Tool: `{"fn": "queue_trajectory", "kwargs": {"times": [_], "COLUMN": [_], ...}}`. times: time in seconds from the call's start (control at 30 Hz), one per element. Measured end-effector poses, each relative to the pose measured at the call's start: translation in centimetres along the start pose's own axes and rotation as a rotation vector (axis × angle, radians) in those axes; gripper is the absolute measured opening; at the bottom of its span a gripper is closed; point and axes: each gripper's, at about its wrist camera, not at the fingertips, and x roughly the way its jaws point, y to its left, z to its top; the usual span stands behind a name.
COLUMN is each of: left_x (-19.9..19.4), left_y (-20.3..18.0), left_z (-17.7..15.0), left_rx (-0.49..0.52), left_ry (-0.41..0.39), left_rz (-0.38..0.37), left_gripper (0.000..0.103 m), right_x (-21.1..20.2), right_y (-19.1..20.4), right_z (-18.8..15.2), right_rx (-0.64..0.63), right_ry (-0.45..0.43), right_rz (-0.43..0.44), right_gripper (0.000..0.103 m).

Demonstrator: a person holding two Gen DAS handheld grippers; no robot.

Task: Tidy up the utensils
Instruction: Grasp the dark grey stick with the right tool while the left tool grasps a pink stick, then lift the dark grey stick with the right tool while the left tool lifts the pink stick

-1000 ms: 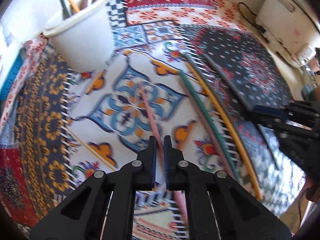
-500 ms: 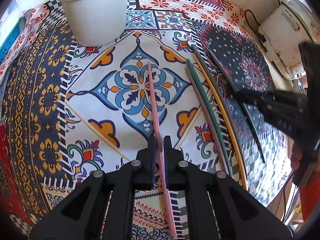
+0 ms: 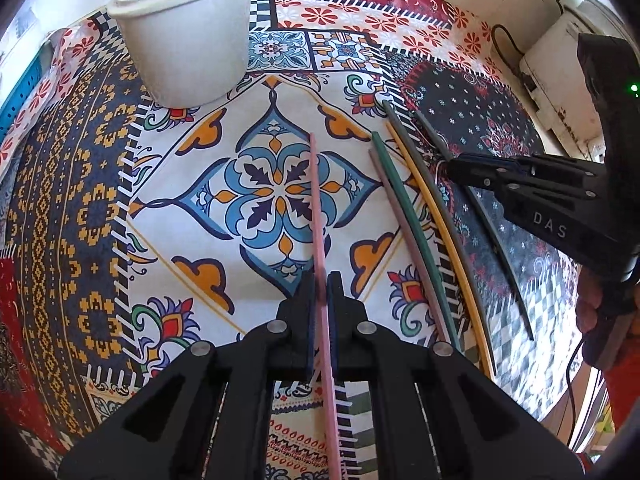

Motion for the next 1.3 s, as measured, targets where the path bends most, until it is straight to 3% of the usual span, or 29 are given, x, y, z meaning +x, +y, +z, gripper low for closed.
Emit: {"fn": "queue_trajectory", "kwargs": {"times": [0.13,0.27,0.53,0.9,1.3], "left_x": [0.1,0.0,-4.2,-10.4,-14.5], "left_y": [-0.2,0.4,0.7,0.9,0.2], "left_z": [0.3,0.7,1.6,3.0,3.7], "left_rx": [0.016,-0.031,-0.042,-0.049,-0.027], "left_ry": [0.001,0.013,-0.113,-0.274,-0.387], "left_rz": [0.009,-0.005,-0.009,-0.016,-0.017], "left_gripper": [0.005,0.004,0.004,0.003,0.003], "right_x": [0.3,-0.1,-5.1,-11.8,-16.6], "right_y": [0.0,-0.6,-2.2,-2.6,-2.1], "right_z": [0.5,0.1,0.3,0.0,0.1], "right_rx": [-0.007,0.034,0.099,0.111,0.114], "right_ry": [0.002,-0.001,-0.13,-0.304,-0.429], "right_rz": [-0.004,0.012,0.044,0.023,0.019], "right_gripper": [0.006,0.006,0.006,0.006,0.006]}}
